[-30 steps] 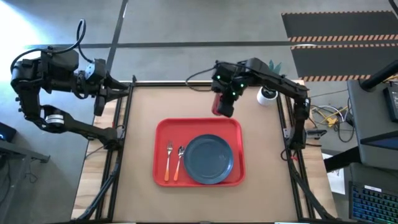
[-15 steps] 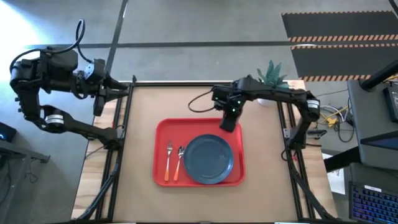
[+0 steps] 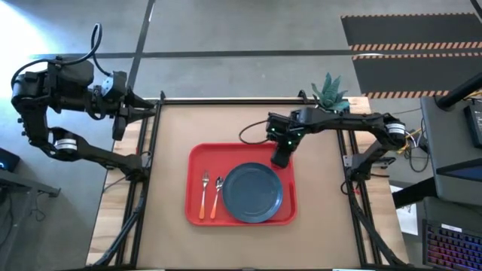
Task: Pick and place plate/cup/fork/spoon on tray
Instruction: Put the red glass on the orange serving tray to the top right of the blue plate
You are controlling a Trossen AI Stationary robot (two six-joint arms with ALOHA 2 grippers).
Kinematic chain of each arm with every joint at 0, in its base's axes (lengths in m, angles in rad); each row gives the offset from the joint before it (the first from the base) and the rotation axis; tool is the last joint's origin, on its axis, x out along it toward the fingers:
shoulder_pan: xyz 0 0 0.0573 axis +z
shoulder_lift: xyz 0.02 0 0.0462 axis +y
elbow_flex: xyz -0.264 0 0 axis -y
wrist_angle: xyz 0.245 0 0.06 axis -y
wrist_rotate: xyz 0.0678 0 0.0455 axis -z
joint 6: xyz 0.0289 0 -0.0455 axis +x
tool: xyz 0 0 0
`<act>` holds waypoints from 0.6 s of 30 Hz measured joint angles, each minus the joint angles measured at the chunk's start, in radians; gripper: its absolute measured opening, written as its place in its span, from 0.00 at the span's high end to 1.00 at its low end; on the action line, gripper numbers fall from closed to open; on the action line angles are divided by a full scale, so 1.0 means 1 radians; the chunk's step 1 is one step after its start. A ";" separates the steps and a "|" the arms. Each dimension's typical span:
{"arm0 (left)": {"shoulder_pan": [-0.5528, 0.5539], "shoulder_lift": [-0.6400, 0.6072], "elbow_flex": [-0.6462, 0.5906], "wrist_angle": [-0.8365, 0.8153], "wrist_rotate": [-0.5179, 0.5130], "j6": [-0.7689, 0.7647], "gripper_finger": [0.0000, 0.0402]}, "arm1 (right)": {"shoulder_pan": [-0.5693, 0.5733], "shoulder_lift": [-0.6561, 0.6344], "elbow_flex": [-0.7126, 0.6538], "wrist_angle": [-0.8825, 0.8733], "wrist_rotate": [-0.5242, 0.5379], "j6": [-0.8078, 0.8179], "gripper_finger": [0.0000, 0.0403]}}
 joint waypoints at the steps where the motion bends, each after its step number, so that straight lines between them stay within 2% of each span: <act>1: 0.000 0.000 0.000 0.000 0.000 0.000 0.75 | 0.004 -0.009 -0.018 0.031 -0.007 0.010 0.98; 4: 0.000 0.000 0.000 0.000 0.000 0.000 0.75 | 0.011 -0.029 -0.062 0.129 -0.015 0.025 0.98; 9: 0.000 0.007 0.000 0.000 0.000 0.000 0.75 | 0.012 -0.041 -0.089 0.185 -0.016 0.036 0.98; 18: 0.000 0.016 0.000 0.000 0.000 0.000 0.75 | 0.013 -0.039 -0.091 0.179 -0.015 0.032 0.98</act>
